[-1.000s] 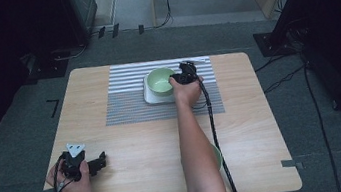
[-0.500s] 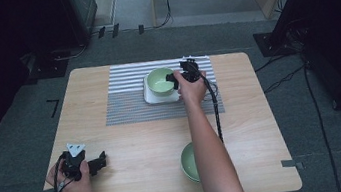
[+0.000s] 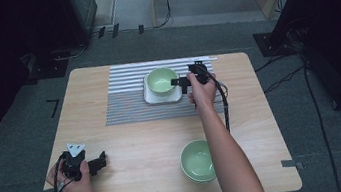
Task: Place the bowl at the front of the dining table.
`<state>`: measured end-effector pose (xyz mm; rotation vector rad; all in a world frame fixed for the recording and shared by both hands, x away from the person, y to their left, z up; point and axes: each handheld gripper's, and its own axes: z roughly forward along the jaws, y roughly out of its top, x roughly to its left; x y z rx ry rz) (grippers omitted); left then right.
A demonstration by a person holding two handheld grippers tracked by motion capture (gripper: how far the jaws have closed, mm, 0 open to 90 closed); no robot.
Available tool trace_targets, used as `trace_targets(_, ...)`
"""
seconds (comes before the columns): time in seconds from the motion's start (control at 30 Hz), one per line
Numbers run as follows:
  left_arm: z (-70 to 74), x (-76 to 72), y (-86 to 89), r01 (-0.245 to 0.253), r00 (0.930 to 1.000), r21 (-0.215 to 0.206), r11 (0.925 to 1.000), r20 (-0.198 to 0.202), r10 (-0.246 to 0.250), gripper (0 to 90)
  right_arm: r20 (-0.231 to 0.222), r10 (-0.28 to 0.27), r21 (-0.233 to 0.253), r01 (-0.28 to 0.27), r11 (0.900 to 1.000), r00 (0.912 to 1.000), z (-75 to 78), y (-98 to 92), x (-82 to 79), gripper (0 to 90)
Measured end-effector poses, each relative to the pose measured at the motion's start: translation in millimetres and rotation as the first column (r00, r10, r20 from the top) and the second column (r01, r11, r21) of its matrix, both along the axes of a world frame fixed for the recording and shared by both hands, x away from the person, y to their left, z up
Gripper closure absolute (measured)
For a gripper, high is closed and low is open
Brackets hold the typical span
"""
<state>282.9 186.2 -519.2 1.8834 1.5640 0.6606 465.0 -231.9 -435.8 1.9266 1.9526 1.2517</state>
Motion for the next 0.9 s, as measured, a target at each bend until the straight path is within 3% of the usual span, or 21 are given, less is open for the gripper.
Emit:
trace_targets(0.23,0.0,0.0,-0.1,0.002,1.0000,0.000,1.0000,0.000,-0.002,2.6,0.028,0.001,0.050,-0.003,0.999,0.9996,2.8,-8.2,-13.2,15.5)
trace_targets(0.3,0.0,0.0,-0.1,0.002,1.0000,0.000,1.0000,0.000,-0.002,2.6,0.058,-0.018,0.050,0.015,0.999,0.9981,2.8,-9.3,-19.8,16.9)
trace_targets(0.5,0.0,0.6,-0.4,0.004,1.0000,-0.001,1.0000,0.000,-0.004,2.6,0.078,-0.012,0.034,0.009,0.999,0.9969,2.0,-9.3,-29.8,16.7)
trace_targets(0.9,0.0,1.0,-0.6,0.007,1.0000,0.000,1.0000,-0.001,-0.007,2.6,0.135,-0.044,0.058,0.037,0.998,0.9899,0.6,-32.1,-56.8,22.5)
